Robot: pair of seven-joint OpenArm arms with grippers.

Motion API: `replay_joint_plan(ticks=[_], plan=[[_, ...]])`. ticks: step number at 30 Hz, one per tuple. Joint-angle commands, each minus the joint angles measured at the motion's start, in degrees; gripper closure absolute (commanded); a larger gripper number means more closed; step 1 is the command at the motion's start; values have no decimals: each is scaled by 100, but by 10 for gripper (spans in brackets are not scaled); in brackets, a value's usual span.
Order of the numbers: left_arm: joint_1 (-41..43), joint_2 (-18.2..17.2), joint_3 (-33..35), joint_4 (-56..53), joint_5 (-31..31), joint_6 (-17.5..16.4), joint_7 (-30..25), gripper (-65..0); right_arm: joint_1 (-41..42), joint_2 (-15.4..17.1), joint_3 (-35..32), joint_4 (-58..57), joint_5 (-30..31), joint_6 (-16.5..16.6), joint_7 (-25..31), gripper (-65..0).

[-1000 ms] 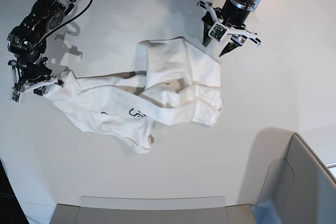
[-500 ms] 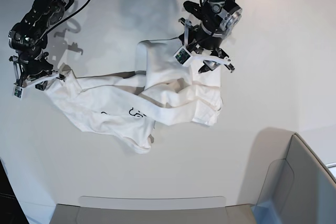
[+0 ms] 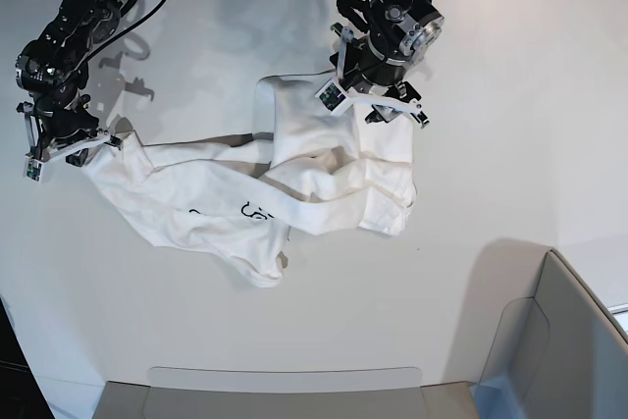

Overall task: Layout the t-shirt on the table in an organized manner, then fold the t-shirt properly
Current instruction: 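Pull the shirt apart with both grippers, stretching it lengthwise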

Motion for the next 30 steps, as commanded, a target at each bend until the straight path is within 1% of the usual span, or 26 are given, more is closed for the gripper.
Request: replay_joint_plan(ticks=[1,6,9,12,15,19,21,24,25,27,30], plan=[[-55,91,31,96,-123,53,-98,-305,87,53,-11,100,35,31,129,0],[-178,100,31,61,-562,53,95,-305,105,53,-11,100,35,31,129,0],[-337,83,40,-88,-896,53,394,-305,105,53,-20,100,35,31,129,0],[-618,91,40,-475,-1142,53,631,-305,87,62,-187,100,35,31,129,0],[-767,91,31,-827,-1380,53,658,-304,87,62,-275,100,17,31,129,0],[-785,91,-4,-932,-1582,53,658,-294,87,62,-301,100,26,31,129,0],[-785,91,-4,-932,-1547,53,658,-245,87,62,-301,100,26,31,129,0],[-794,48,-101,-932,-1529,53,658,-122,96,62,-301,100,26,31,129,0],[-803,48,-285,-932,-1529,53,649,-73,105,71,-301,100,26,31,129,0],[-996,48,-707,-950,-1529,53,614,0,113,114,-328,100,26,31,129,0],[-1400,-102,-1411,-1038,-1529,53,658,0,113,273,-556,91,35,31,138,0]])
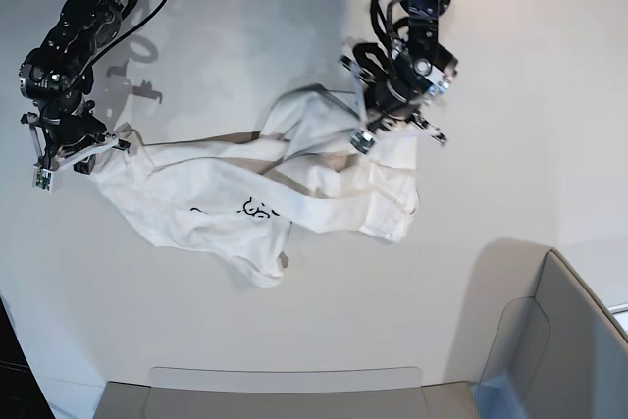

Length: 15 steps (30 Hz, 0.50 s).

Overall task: Layout the t-shirt on the table in an organized manner, then fold the t-shirt properly
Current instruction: 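Pull the shirt apart with both grippers, stretching it lengthwise, then regrasp the shirt edge with the right gripper near the fabric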

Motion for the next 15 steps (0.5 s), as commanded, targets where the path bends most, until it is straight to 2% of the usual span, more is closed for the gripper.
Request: replay_joint_plan(ticks=[1,6,10,13,15], plan=[[-212,-48,-212,79,12,38,-48,0,100,39,-85,91,37,20,132,0],[-863,-285,-1478,70,12,38,-48,0,118,197,-410,100,37,20,158,0],[-1373,-505,-2401,70,12,38,-48,0,223,215,-436,100,46,20,712,0],[-1627,-531,-3122,88,12,38,-101,0,320,223,-427,118,46,20,817,0],[-1671,-531,-3342,79,12,38,-118,0,294,206,-480,118,46,20,817,0]])
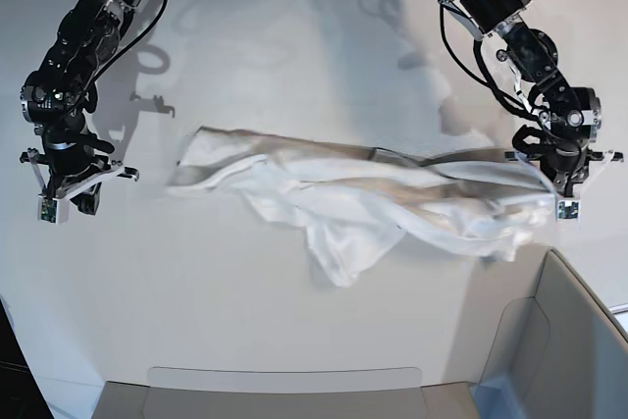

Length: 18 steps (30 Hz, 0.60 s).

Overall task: Layout the t-shirt on the table in an organized manner, then fold the t-shirt properly
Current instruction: 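Regrasp the shirt edge with the right gripper near the fabric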

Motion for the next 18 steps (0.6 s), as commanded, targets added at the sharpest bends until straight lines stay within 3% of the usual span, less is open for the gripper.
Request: replay_joint_plan(ticks=[1,4,10,13,16,18], plan=[[-25,-42,84,79,-71,-12,-125,0,33,24,-21,116,31,-2,131,0],[546,-200,655,79,-71,-12,-143,-4,7,-151,-12,72,31,-2,131,0],[1179,-217,875,211,-80,-12,-591,-172,-248,-187,-118,63,31,42,131,0],[1373,-209,875,475,-115,-12,-767,-224,-520,-125,-698,107,-4,622,131,0],[1496,-200,875,747,-115,-12,-846,-214,-837,-28,-1428,432,-40,1317,131,-5],[1496,-200,866,800,-115,-12,-837,-211,-1013,-11,-2193,661,-215,1580,157,-79]])
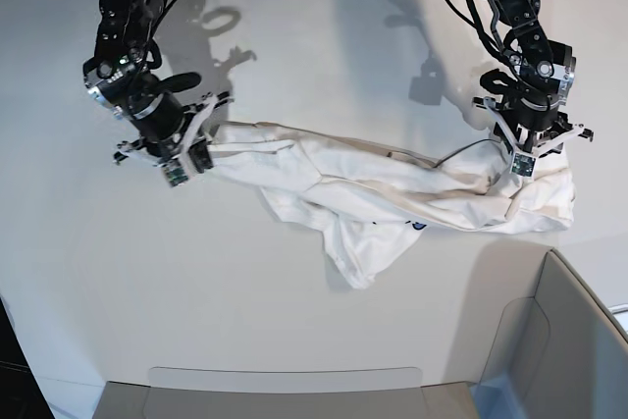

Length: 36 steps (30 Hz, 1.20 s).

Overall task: Layout the t-shirt on the table in an organized manner, then fold the t-shirt properly
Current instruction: 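Regrasp the shirt edge with the right gripper near the fabric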

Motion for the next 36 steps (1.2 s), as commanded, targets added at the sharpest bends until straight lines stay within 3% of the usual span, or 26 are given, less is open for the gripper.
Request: replay_joint_plan(ticks=[1,4,6,9,13,17,19,24,36], plan=[[-67,-60,-17,140,-2,51,-68,-211,-8,13,-328,237,-76,64,129,-116],[-76,-25,-360,140,-2,51,-59,-212,-69,-31,-1172,492,-551,64,129,-199],[-76,116,-668,140,-2,51,-85,-213,-69,-92,-1471,554,-718,-24,129,-213],[-85,169,-975,140,-2,51,-94,-214,-34,-294,-1497,571,-797,-279,129,-213],[-85,169,-975,140,-2,51,-94,-214,-52,-312,-1524,563,-859,-701,85,-213],[-85,169,-993,140,-2,51,-94,-214,-96,-312,-1541,475,-1439,-736,24,-213],[-85,177,-975,140,-2,51,-94,-214,-16,-312,-1550,369,-1694,-701,-187,-213],[-85,177,-975,131,-2,51,-94,-214,274,-338,-1550,18,-1791,116,-363,-213],[-85,186,-984,131,-2,51,-50,-214,898,-312,-1849,-914,-1817,134,-398,-213]])
